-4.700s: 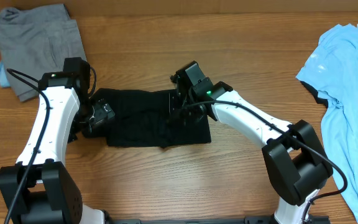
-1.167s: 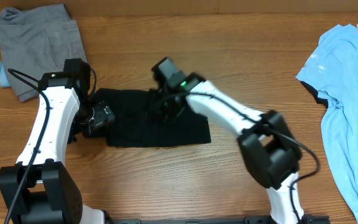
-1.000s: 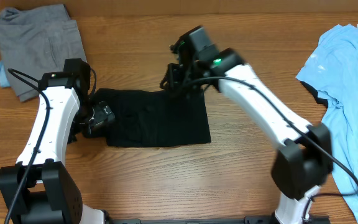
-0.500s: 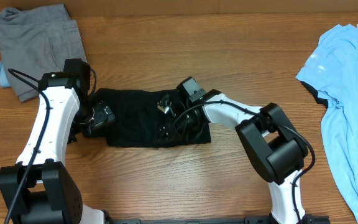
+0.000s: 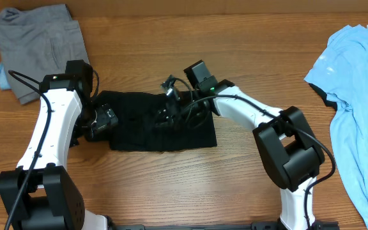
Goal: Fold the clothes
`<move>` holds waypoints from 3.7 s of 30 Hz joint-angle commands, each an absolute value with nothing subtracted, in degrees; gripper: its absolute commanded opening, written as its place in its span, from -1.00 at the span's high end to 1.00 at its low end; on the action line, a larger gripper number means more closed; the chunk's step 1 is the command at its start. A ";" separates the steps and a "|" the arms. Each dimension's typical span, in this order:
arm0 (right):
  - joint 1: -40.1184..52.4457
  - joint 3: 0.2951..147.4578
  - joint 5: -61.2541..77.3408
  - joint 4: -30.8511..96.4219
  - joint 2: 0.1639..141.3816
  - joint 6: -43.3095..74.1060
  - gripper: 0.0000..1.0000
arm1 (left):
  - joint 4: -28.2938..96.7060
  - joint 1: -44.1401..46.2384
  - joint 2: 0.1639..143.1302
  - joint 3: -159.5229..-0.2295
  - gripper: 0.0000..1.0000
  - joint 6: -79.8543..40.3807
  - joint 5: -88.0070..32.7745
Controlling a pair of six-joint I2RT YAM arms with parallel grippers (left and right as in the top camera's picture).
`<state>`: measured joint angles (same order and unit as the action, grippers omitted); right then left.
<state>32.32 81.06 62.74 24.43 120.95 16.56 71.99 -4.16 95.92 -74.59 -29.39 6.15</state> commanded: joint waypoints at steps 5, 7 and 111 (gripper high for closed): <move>36.32 81.71 58.30 15.35 131.26 24.99 0.21 | 71.94 -4.49 96.27 -74.35 -1.00 -28.27 6.07; 34.92 81.71 58.30 12.36 133.99 27.44 0.17 | 71.96 -4.49 96.27 -74.32 -1.00 -28.25 6.09; 31.97 64.55 27.14 16.71 116.07 28.62 -0.90 | 38.89 16.21 91.48 -75.79 0.63 -20.95 -16.95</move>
<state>31.97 65.30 28.84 15.44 112.25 28.29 39.22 15.81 89.08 -74.74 -19.05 -20.21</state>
